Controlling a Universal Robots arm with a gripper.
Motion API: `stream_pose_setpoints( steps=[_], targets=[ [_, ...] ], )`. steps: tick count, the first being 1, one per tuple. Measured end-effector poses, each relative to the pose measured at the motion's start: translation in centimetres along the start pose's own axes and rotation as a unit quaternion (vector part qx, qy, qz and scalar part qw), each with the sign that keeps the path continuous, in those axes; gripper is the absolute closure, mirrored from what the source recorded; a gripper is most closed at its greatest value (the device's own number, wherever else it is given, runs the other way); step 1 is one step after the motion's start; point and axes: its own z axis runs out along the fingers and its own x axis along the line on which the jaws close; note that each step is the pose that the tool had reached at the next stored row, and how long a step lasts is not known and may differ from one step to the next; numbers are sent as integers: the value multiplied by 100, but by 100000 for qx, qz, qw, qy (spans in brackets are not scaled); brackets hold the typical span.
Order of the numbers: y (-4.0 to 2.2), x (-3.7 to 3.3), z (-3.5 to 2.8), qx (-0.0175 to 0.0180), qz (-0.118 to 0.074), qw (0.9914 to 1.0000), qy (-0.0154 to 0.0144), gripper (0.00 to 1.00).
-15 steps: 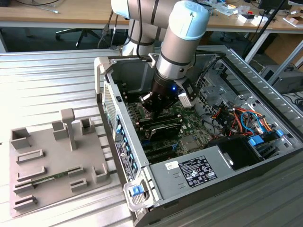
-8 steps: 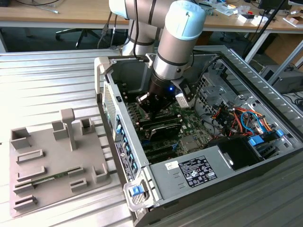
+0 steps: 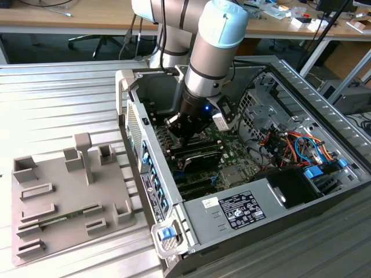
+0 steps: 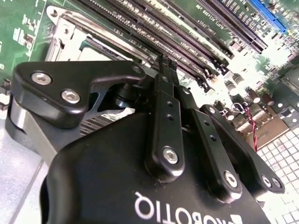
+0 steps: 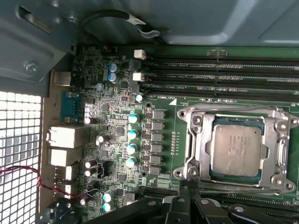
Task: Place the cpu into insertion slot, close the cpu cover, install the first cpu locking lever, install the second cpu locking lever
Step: 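Install the second cpu locking lever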
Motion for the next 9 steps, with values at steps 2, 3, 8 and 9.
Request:
stream_pose_setpoints(
  steps=[2, 3, 8, 9],
  targets=[
    [18, 1, 4, 31, -1107, 99994, -20, 89],
    [29, 4, 6, 52, -1751, 99985, -29, 89],
    [46, 29, 12, 102, -3449, 99940, -60, 89],
    [50, 30, 14, 115, -3973, 99921, -71, 89]
  ],
)
